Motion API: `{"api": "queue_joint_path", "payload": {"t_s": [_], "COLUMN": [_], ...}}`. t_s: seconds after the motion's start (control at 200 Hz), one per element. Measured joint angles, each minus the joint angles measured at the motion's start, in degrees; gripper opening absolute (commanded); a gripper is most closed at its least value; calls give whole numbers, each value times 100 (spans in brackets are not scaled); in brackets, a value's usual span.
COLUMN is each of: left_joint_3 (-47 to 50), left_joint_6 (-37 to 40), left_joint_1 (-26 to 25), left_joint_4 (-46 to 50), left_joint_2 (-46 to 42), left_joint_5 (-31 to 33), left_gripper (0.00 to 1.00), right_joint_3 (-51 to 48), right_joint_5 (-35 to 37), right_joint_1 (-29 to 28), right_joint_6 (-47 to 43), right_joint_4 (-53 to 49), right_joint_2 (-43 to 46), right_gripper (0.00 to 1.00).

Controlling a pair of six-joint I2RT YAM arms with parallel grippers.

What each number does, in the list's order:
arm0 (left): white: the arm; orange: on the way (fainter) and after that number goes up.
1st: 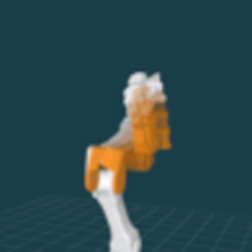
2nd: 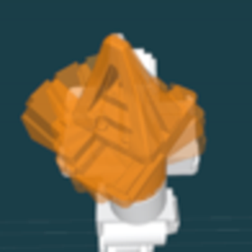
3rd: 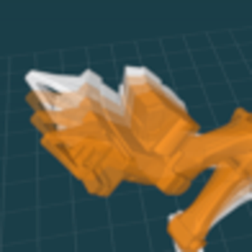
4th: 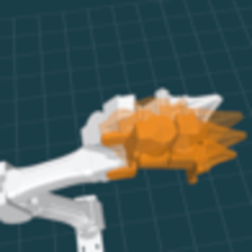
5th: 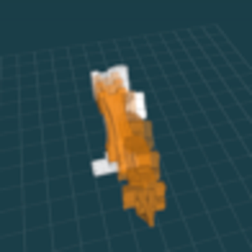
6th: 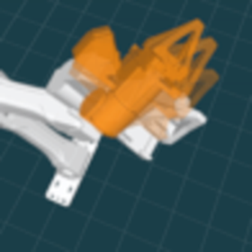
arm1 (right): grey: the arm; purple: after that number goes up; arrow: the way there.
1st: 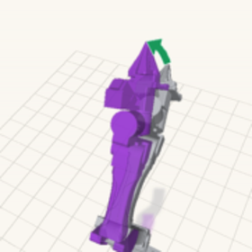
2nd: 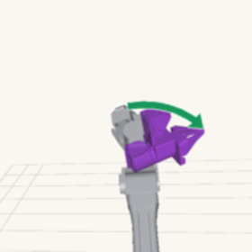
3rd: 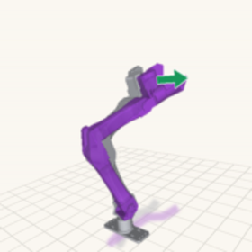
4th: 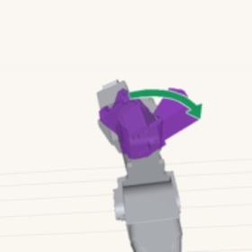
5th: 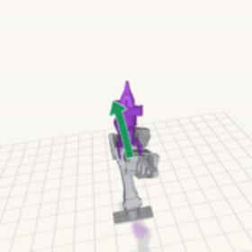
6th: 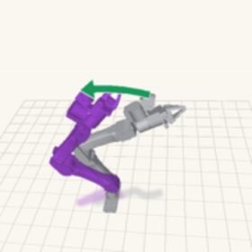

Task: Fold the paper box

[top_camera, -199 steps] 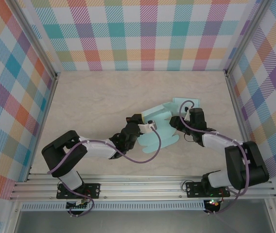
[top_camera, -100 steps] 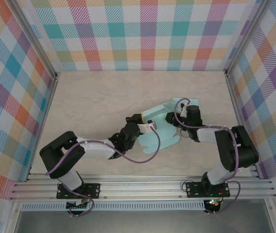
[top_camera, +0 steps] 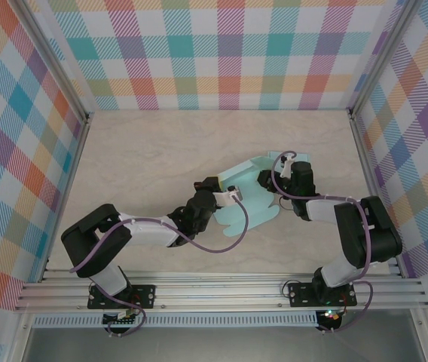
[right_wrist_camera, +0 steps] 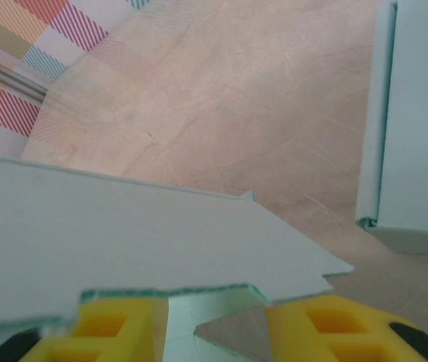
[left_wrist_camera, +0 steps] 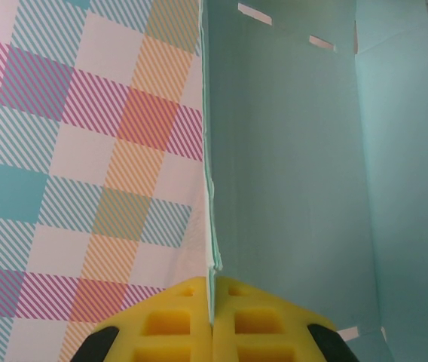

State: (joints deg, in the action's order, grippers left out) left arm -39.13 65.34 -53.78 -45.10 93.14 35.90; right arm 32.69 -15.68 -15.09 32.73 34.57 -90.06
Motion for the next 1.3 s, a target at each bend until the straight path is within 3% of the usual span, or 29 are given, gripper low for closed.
{"api": "queue_joint_path", "payload": {"t_s": [0.5, 0.645, 0.745, 0.88, 1.1, 1.305], "left_joint_3": [120, 138, 144, 153, 192, 153], "left_joint_6": [-267, -326, -385, -529, -730, -839], "left_joint_1": [11, 35, 63, 157, 293, 308], "left_joint_4": [114, 155, 168, 328, 505, 621], "left_joint_2": [-367, -387, -409, -546, -719, -612], "left_joint_5": [-236, -289, -315, -433, -498, -367], "left_gripper": [0, 0, 0, 0, 0, 0], "right_joint_3": [0, -28, -133, -225, -271, -369], "right_joint_5": [170, 168, 179, 188, 83, 350], "right_joint_1": [-151, -151, -151, -162, -184, -372], "right_joint_6": [-59, 7, 76, 131, 264, 103], "right_joint_4": [756, 1432, 1886, 2391, 3047, 2905], "right_joint_2": [-610, -898, -1047, -1303, -1534, -1397], "right_gripper": [39, 51, 53, 45, 19, 14]}}
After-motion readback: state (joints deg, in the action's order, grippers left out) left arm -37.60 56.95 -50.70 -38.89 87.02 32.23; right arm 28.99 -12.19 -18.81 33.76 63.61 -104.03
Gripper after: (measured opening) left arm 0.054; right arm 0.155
